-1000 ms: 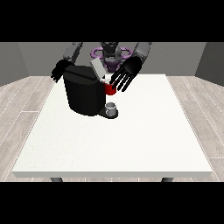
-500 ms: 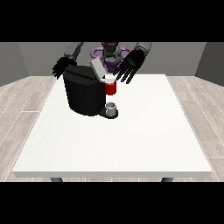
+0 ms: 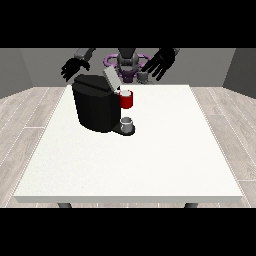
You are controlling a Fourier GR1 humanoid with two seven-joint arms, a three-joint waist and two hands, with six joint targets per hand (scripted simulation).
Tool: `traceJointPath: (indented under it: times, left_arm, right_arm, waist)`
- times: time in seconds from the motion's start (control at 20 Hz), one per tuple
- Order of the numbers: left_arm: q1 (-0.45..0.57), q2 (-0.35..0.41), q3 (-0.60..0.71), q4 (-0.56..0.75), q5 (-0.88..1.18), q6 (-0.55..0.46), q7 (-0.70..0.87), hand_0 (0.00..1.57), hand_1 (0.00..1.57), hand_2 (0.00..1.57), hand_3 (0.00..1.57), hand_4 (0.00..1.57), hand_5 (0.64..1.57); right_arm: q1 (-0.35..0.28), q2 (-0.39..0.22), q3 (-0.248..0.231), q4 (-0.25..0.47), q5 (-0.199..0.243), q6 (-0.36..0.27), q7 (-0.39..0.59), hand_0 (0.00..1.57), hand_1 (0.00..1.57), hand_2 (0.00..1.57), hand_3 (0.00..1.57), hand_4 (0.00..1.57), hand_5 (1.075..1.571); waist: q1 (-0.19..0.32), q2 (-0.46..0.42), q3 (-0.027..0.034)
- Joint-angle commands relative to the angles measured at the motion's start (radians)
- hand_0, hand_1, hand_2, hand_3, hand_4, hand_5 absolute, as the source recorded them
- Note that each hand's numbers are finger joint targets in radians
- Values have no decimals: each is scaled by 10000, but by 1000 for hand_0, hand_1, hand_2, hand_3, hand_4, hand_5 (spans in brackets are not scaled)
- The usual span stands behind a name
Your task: Insert the coffee pod into the coffee machine and close the lid
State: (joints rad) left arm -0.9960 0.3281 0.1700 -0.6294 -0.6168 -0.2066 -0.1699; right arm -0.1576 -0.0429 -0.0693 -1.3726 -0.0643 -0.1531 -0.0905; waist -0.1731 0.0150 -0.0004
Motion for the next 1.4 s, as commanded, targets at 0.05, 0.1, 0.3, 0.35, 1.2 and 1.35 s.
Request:
traceJointPath:
  times: [0.05, 0.1, 0.3, 0.35, 1.2, 1.35]
  left_arm:
    - [848, -1212, 1456, 13, 1969, -281, -222, 0, 0, 0, 0, 261, 1571]
    - [1330, -1301, 1549, -4, 2015, 89, -477, 0, 0, 0, 0, 237, 1571]
    - [2513, -2041, 1401, -212, 2264, -41, -894, 0, 0, 0, 0, 0, 1571]
    - [2615, -1986, 1724, -130, 2585, -52, -1112, 0, 0, 0, 0, 0, 1571]
    - [4577, -3218, 1516, -2436, 4652, -1346, 148, 0, 0, 0, 0, 27, 1571]
    - [5228, -3205, 1177, -3453, 4743, -1127, -37, 0, 0, 0, 0, 0, 1571]
  right_arm:
    - [333, -555, -141, 87, 117, 262, 35, 0, 0, 0, 0, 357, 1571]
    - [648, -529, -14, -210, -24, 546, -54, 0, 0, 0, 0, 366, 1571]
    - [439, -984, -83, -402, -177, 958, 509, 0, 0, 0, 0, 289, 1571]
    - [183, -882, 259, -951, -205, 1103, 865, 0, 0, 0, 0, 257, 1571]
    - [-918, -1143, 568, -357, 547, 1303, 1173, 0, 0, 0, 0, 161, 1571]
    - [-1400, -1390, 383, -153, 324, 1820, 1261, 0, 0, 0, 0, 123, 1571]
  waist:
    - [966, -1109, -10]
    - [748, -1291, -9]
    - [1667, -2223, 0]
    - [1340, -2195, -8]
    - [3449, -2292, 8]
    - [3371, -1902, 6]
